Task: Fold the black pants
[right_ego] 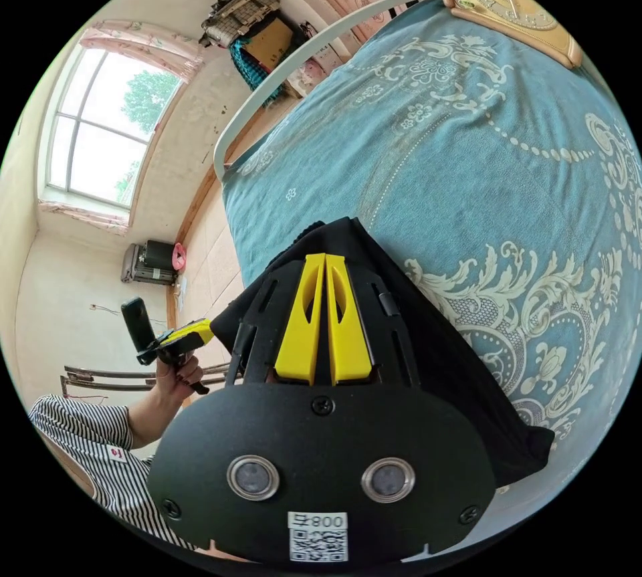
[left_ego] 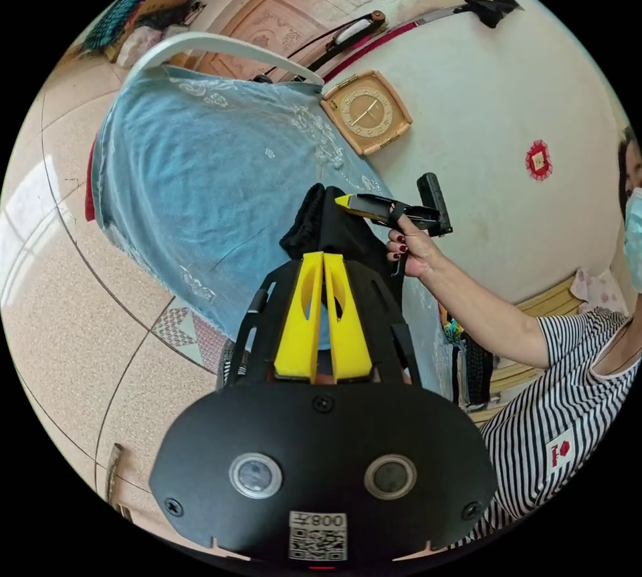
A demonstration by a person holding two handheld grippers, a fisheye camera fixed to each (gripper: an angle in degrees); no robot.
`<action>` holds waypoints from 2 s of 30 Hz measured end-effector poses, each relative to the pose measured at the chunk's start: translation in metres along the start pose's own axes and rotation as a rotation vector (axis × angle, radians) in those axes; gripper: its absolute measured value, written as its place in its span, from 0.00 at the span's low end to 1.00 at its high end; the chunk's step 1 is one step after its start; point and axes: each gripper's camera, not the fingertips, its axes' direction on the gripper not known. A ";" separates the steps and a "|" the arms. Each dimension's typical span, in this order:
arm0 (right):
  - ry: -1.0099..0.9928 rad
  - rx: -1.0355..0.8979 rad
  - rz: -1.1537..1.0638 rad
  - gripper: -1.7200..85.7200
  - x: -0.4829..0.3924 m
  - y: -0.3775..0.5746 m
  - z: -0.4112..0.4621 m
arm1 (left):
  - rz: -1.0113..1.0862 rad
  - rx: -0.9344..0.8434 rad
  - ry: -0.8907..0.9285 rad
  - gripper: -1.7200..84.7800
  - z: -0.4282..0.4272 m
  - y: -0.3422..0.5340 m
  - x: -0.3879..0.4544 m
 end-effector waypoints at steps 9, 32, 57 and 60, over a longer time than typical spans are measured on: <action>0.071 -0.002 -0.085 0.02 -0.032 -0.025 0.013 | 0.137 -0.190 -0.163 0.02 0.043 -0.019 0.023; 0.297 -0.112 -0.289 0.02 -0.038 0.042 0.044 | 0.186 -0.232 -0.231 0.02 0.071 -0.008 0.061; -0.547 0.178 0.582 0.13 0.231 0.343 -0.056 | 0.455 -0.890 0.157 0.06 0.252 0.021 0.163; -0.610 0.219 0.613 0.13 0.247 0.362 -0.058 | 0.426 -0.901 0.192 0.04 0.265 0.017 0.157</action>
